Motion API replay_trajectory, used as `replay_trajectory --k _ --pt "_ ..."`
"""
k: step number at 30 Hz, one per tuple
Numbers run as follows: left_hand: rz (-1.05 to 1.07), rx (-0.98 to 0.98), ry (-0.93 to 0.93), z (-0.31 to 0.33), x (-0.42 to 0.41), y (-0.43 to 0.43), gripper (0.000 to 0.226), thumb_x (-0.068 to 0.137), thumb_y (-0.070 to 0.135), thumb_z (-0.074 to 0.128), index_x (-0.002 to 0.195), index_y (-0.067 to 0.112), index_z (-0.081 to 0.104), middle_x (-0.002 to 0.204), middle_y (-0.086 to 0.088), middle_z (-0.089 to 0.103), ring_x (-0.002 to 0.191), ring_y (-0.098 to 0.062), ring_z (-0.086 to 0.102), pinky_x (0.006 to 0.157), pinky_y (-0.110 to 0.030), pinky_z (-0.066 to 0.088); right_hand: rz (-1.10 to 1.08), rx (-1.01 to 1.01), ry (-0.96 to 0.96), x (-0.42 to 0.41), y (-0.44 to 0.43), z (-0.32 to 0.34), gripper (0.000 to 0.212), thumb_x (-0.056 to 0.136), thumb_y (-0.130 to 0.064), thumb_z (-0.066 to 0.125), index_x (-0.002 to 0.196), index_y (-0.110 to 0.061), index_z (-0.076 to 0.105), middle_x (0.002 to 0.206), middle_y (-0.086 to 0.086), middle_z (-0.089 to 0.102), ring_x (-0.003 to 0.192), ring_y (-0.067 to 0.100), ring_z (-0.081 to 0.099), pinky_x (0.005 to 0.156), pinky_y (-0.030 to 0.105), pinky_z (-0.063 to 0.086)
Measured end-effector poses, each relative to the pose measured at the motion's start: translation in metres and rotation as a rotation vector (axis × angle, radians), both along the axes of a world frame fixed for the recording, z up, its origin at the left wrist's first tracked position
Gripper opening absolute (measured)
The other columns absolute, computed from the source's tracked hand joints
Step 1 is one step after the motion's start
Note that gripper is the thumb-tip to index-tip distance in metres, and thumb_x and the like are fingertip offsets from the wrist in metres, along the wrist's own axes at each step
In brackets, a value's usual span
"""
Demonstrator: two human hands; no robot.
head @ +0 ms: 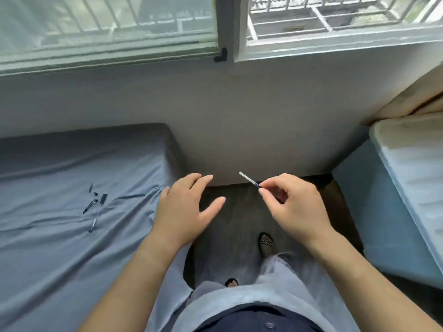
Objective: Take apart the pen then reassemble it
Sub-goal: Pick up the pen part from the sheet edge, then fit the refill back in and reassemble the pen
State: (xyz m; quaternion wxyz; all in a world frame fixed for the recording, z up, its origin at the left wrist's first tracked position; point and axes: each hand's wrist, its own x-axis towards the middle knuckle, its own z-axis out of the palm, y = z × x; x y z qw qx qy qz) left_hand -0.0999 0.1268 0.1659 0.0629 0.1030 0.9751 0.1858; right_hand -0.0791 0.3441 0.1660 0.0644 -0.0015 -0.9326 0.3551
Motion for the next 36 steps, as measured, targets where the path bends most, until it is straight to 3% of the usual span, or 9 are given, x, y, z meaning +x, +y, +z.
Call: replay_trajectory --k 4,8,13,16,23,30,36 --pt "0.299 -0.017 0.002 0.001 -0.021 -0.015 0.056 0.083 0.056 0.046 0.131 0.027 0.046 0.136 0.005 0.049 0.125 -0.017 0.045 0.102 -0.043 0.037 0.285 0.016 -0.006 -0.088 -0.018 0.004 0.004 0.080 -0.024 0.066 0.080 -0.028 0.066 0.069 -0.014 0.058 0.059 0.003 0.049 0.059 0.026 0.044" --pt "0.597 -0.004 -0.002 0.005 -0.021 -0.024 0.052 0.083 0.056 0.048 0.126 0.027 0.050 0.136 0.004 0.049 0.126 -0.017 0.044 0.101 -0.039 0.034 0.600 0.041 0.019 -0.157 -0.055 0.015 0.003 0.080 -0.024 0.065 0.081 -0.027 0.066 0.071 -0.013 0.058 0.063 0.011 0.053 0.060 0.032 0.050" --pt "0.890 -0.046 -0.045 0.008 -0.004 -0.043 0.057 0.081 0.061 0.041 0.128 0.029 0.045 0.140 0.005 0.046 0.128 -0.016 0.041 0.103 -0.039 0.033 0.922 0.025 0.055 -0.193 -0.121 0.017 0.003 0.080 -0.025 0.064 0.081 -0.026 0.066 0.078 -0.009 0.065 0.073 0.017 0.061 0.062 0.034 0.051" --pt "1.036 -0.056 -0.029 0.006 0.005 -0.059 0.059 0.079 0.062 0.039 0.127 0.029 0.047 0.137 0.005 0.048 0.125 -0.017 0.043 0.100 -0.039 0.036 1.069 -0.014 0.044 -0.202 -0.162 0.014 0.003 0.080 -0.025 0.064 0.080 -0.026 0.067 0.075 -0.010 0.062 0.067 0.016 0.059 0.059 0.031 0.048" --pt "1.194 -0.037 -0.014 -0.011 0.001 -0.111 0.062 0.079 0.067 0.032 0.128 0.030 0.043 0.137 0.004 0.048 0.126 -0.017 0.043 0.100 -0.041 0.037 1.226 0.020 0.020 -0.224 -0.240 -0.004 0.003 0.081 -0.024 0.065 0.080 -0.025 0.067 0.074 -0.013 0.058 0.062 0.012 0.052 0.059 0.027 0.041" --pt "1.343 -0.038 -0.056 -0.023 0.003 -0.153 0.068 0.075 0.069 0.027 0.127 0.030 0.044 0.132 0.005 0.052 0.122 -0.018 0.047 0.097 -0.041 0.040 1.332 0.098 -0.048 -0.246 -0.304 -0.023 0.004 0.080 -0.022 0.065 0.080 -0.025 0.067 0.074 -0.012 0.060 0.061 0.013 0.054 0.058 0.029 0.046" --pt "1.468 0.012 -0.135 -0.044 -0.006 -0.169 0.063 0.080 0.064 0.038 0.132 0.028 0.041 0.137 0.004 0.047 0.127 -0.018 0.042 0.101 -0.042 0.033 1.504 0.220 -0.109 -0.264 -0.363 -0.057 0.005 0.082 -0.023 0.064 0.083 -0.022 0.069 0.078 -0.009 0.064 0.061 0.014 0.055 0.058 0.028 0.043"
